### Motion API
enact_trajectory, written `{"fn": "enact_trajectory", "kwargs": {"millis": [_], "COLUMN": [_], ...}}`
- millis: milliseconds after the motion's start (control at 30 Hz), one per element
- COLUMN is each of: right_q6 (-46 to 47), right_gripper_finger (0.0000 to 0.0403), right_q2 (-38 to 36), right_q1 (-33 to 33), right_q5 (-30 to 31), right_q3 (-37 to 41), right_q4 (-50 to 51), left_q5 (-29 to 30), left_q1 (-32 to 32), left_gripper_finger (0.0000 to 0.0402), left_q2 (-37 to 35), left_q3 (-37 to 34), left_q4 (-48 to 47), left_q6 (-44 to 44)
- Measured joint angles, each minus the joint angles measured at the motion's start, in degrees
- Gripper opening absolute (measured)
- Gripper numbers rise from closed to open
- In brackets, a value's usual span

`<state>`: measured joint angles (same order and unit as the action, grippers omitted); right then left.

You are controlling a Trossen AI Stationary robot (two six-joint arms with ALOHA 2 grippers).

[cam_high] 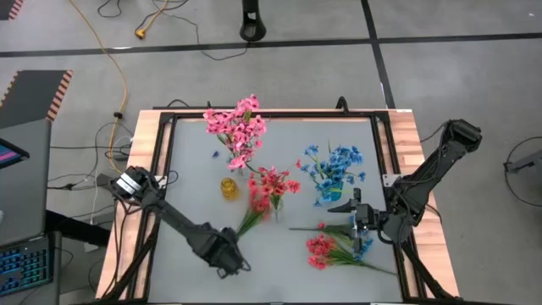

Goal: Sort flowers into vase by color
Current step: Put the top red flowers into the bottom transparent vase

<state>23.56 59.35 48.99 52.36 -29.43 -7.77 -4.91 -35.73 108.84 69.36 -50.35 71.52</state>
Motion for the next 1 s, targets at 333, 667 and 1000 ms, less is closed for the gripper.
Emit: {"fn": "enact_trajectory", "kwargs": {"millis": [333, 667, 1000], "right_q6": [-0.01, -0.01, -0.01], "right_gripper_finger": [0.0249, 0.0249, 0.0249], "right_q2": [0.00, 0.00, 0.00], "right_q1": [0.00, 0.00, 0.00], "right_q5": [-0.02, -0.11, -0.18], "right_q3": [0.00, 0.00, 0.00], "right_q4": [0.00, 0.00, 0.02], "left_q5": [-6.67, -8.33, -6.63], "left_q1": [-6.38, -5.46, -2.26], "left_gripper_finger": [0.0016, 0.0129, 0.0158], "left_q2": [-0.01, -0.07, -0.16], "left_q3": [0.00, 0.07, 0.15], "left_q4": [0.34, 0.90, 0.79], "left_q6": [0.46, -5.44, -7.91]}}
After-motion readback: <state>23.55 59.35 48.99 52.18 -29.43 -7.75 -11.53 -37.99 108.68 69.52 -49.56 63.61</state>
